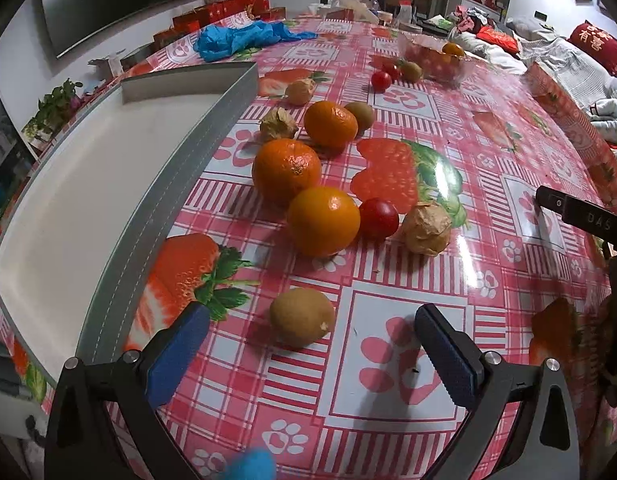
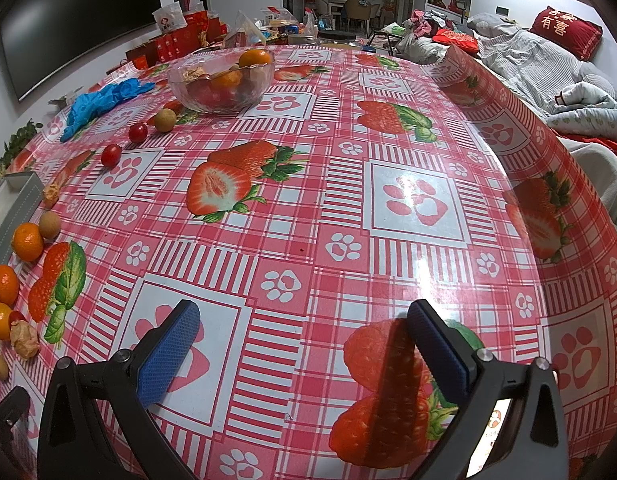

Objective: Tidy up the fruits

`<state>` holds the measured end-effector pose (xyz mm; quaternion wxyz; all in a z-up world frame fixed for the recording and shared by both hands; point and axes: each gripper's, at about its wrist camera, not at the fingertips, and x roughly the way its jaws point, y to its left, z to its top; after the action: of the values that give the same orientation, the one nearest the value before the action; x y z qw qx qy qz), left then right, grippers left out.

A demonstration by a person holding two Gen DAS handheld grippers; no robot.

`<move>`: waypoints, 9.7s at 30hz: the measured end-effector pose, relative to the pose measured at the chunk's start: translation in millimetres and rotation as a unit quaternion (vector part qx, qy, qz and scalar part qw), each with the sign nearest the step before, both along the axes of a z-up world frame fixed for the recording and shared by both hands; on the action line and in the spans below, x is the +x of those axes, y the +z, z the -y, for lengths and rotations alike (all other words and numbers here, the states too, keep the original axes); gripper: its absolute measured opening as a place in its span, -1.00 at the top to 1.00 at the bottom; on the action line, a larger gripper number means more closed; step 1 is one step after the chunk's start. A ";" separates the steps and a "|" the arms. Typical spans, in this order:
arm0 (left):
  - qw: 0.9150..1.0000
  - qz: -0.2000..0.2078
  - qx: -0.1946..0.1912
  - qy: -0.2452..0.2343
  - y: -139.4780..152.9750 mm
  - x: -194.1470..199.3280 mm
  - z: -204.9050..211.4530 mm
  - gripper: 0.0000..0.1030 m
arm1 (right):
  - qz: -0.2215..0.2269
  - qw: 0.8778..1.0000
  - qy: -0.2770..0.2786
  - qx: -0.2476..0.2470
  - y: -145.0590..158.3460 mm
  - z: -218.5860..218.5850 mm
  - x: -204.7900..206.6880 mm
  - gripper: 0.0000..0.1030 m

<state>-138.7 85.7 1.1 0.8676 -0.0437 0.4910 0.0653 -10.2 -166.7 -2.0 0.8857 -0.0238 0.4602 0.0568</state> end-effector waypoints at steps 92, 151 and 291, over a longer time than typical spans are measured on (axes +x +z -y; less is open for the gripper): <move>0.991 0.024 0.023 0.132 38.4 -19.5 -187.8 0.43 | -0.110 0.924 0.358 0.074 50.2 -320.1 -69.8 0.50; 0.998 0.013 0.045 -0.048 19.8 -9.2 9.9 -0.98 | 0.000 1.000 0.000 0.000 0.9 -53.8 -20.9 -1.00; 0.998 0.042 -0.028 -0.040 46.6 0.6 -41.5 0.16 | -0.053 0.987 0.128 0.081 16.6 -123.8 -44.2 -0.54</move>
<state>-138.1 127.2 47.7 0.8879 -0.0511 0.4569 0.0151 -54.4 -42.9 14.6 0.8445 -0.0080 0.4934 0.2080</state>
